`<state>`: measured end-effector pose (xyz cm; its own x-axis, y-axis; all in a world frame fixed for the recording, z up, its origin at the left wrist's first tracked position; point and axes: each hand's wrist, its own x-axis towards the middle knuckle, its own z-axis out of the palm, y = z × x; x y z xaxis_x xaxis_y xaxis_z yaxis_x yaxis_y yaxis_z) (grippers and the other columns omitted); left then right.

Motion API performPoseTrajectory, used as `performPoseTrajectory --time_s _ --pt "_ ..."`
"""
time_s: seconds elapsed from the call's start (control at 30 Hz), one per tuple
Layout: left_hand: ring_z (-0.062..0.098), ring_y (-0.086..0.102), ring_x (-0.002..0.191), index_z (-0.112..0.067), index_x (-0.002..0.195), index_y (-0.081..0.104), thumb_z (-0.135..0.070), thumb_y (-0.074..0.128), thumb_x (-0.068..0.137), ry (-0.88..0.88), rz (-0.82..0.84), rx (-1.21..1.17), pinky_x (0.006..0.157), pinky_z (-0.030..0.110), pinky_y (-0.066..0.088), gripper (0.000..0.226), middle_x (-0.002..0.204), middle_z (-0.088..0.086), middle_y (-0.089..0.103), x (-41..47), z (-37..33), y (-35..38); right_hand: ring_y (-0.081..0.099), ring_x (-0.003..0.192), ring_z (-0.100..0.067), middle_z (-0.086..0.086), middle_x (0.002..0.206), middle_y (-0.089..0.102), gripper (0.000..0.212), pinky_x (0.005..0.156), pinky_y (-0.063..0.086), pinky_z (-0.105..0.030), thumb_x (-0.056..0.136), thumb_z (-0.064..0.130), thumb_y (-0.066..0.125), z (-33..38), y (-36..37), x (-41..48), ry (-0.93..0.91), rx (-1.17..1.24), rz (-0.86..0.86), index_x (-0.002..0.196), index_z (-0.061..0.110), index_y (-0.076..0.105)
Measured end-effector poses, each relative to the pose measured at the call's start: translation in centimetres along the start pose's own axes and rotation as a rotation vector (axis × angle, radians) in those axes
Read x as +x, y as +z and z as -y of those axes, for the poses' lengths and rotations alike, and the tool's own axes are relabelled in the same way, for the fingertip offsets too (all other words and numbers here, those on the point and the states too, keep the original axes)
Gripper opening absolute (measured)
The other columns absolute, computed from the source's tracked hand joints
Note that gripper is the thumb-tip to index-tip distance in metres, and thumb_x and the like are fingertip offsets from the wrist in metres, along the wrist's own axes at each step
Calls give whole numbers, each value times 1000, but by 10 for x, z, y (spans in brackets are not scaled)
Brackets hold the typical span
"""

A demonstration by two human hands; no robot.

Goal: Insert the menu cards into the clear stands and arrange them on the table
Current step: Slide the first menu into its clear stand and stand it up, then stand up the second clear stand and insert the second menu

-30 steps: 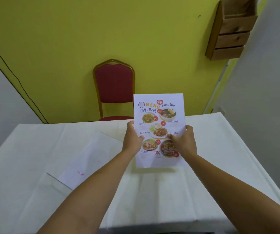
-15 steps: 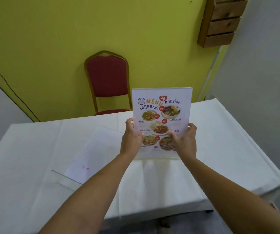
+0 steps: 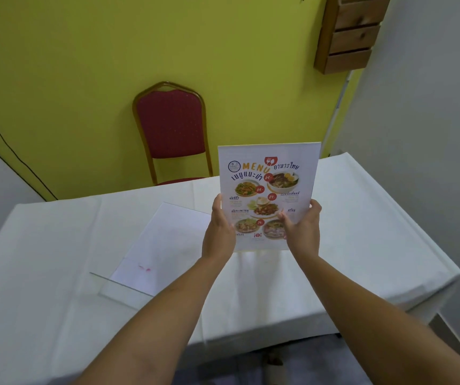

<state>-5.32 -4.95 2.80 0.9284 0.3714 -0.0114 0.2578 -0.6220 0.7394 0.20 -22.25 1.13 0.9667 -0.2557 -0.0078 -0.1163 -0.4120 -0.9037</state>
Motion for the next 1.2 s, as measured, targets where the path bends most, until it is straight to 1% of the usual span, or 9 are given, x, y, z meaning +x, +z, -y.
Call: performPoseTrajectory --time_s 0.1,0.23,0.33,0.47,0.57,0.7,0.93,1.1,1.2 --pt "14 58 103 -30 154 -1 -10 49 98 36 56 53 59 18 49 77 141 -1 50 -7 13 -4 57 117 -23 -2 134 49 76 82 58 -46 84 26 73 0 4 -9 6 -47 -16 141 28 23" --pt "23 55 125 -33 155 -2 -14 54 97 62 90 196 84 38 55 83 148 0 45 -11 31 -14 36 138 -28 -4 153 33 89 103 44 -53 85 24 69 -5 14 -33 55 -130 -37 153 21 10" --pt "24 51 129 -31 156 2 -12 52 96 60 103 249 90 38 52 80 153 0 40 -12 46 -24 30 139 -33 -8 156 27 82 107 39 -53 87 25 64 -7 26 -58 54 -141 -47 152 16 14" --pt "25 36 143 -20 156 12 -17 54 97 30 83 343 109 36 39 73 160 4 28 -9 67 -44 17 145 -29 -7 161 17 83 116 28 -48 92 29 59 0 57 -98 51 -232 91 155 13 7" --pt "27 28 147 -14 155 16 -26 53 98 -7 97 461 119 39 28 69 162 7 22 -4 86 -63 15 146 -31 -6 163 11 80 117 26 -46 94 33 55 10 86 -128 52 -311 191 155 12 7" --pt "27 22 149 -11 155 15 -34 50 99 -109 107 567 121 43 19 69 162 9 20 1 118 -86 16 145 -33 -7 163 8 79 115 26 -43 95 36 51 29 126 -156 99 -373 382 154 9 7" --pt "32 5 152 -5 156 0 -44 48 98 -342 234 614 122 47 10 84 164 15 6 13 165 -122 24 141 -34 -9 161 15 82 111 31 -44 90 38 52 44 174 -168 320 -432 540 153 7 10" --pt "34 23 147 -8 156 -5 -47 59 91 -482 358 515 117 46 27 99 161 16 16 20 190 -135 23 141 -34 -11 160 17 81 110 29 -42 91 35 54 53 190 -168 377 -419 550 154 8 10" --pt "36 22 146 -9 156 1 -50 67 84 -480 336 512 114 46 31 106 159 18 17 23 192 -133 34 133 -35 -14 146 37 73 91 39 -40 87 30 62 61 191 -153 550 -200 449 146 7 28"
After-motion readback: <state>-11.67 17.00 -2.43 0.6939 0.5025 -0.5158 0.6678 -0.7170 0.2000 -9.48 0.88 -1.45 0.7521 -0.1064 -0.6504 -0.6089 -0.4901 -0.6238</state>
